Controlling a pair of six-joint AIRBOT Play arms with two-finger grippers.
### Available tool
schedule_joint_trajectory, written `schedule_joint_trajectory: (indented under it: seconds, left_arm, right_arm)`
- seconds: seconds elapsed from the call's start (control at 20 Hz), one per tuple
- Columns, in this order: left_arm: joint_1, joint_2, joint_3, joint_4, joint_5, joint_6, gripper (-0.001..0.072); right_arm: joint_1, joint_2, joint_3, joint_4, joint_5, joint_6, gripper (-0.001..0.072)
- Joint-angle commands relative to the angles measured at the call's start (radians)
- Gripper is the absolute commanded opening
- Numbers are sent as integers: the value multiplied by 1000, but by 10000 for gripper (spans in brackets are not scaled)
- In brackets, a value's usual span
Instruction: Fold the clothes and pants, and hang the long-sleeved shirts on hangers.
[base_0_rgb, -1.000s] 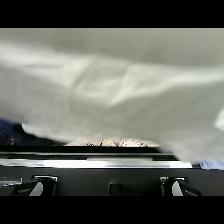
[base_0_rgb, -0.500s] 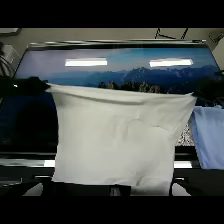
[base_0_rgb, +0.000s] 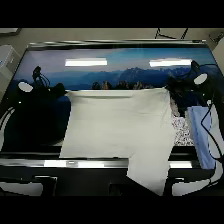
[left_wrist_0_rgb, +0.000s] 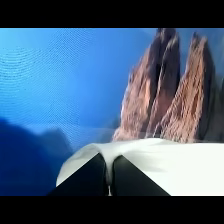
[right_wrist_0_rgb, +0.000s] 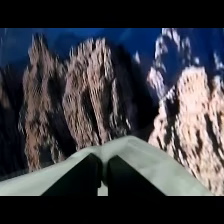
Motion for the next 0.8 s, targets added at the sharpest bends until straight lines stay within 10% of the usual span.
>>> schedule_joint_trajectory:
  seconds: [0.0,0.25,0.6,0.75]
  left_arm:
    - [-16,-93,66,-17,67,-2,23]
    - [-17,-132,76,-25,-23,-10,25]
    - [77,-65,101,71,-683,41,24]
    - [77,-64,0,81,-754,77,24]
  right_arm:
    - [4,-87,21,95,-171,-33,38]
    - [-10,-100,22,114,4,-58,38]
    - [-74,31,-21,-79,658,-50,38]
    - [-58,28,-136,-144,679,-8,38]
